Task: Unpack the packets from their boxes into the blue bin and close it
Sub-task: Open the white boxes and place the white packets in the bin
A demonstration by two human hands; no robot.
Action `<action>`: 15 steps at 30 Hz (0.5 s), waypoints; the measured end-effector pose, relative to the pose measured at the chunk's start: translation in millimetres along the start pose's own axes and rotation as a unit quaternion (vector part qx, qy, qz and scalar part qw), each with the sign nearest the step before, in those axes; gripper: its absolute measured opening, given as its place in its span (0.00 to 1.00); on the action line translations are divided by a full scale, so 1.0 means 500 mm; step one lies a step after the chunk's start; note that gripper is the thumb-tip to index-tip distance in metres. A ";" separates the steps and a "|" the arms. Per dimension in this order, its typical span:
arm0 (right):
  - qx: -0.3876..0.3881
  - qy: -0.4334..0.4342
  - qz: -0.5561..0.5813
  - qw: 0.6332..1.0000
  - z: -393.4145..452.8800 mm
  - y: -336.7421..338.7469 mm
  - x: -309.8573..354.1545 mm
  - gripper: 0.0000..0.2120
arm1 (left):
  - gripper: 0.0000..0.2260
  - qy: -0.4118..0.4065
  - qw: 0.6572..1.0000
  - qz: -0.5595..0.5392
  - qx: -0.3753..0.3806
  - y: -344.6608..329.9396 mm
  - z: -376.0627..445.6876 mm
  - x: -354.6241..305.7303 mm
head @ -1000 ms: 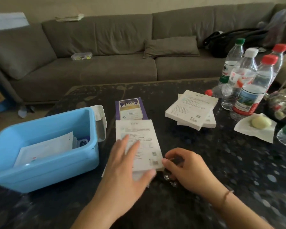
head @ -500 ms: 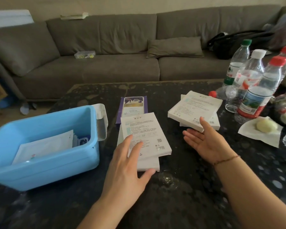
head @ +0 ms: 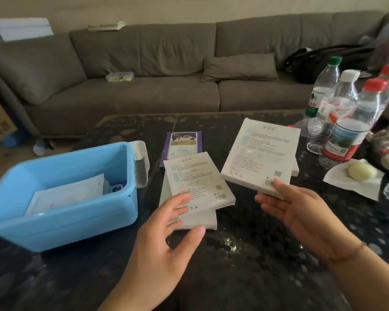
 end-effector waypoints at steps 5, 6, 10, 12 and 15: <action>0.186 -0.014 -0.033 0.982 -0.134 -0.067 -0.043 0.30 | 0.31 0.188 0.930 -0.313 0.038 0.005 -0.013 -0.002; 0.235 -0.034 -0.051 0.970 -0.154 -0.087 -0.052 0.28 | 0.30 0.213 0.899 -0.380 0.051 0.005 -0.017 -0.008; 0.351 -0.094 -0.261 0.894 -0.198 -0.145 -0.085 0.12 | 0.12 0.256 0.863 -0.436 0.019 0.037 -0.019 -0.021; 0.328 -0.053 -0.355 0.874 -0.190 -0.162 -0.087 0.13 | 0.10 0.240 0.880 -0.409 0.027 0.055 -0.014 -0.019; 0.174 0.084 -0.387 0.902 -0.169 -0.170 -0.058 0.26 | 0.10 0.219 0.891 -0.393 0.060 0.060 -0.013 -0.025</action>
Point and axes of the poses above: each hand's wrist, its own z-axis towards the middle knuckle, its own y-axis out of the back of the hand, x = y × z, the point moved 6 cm from there along z, towards the middle knuckle, and after that the axes turned 15 degrees about -z, right-handed, at the moved point
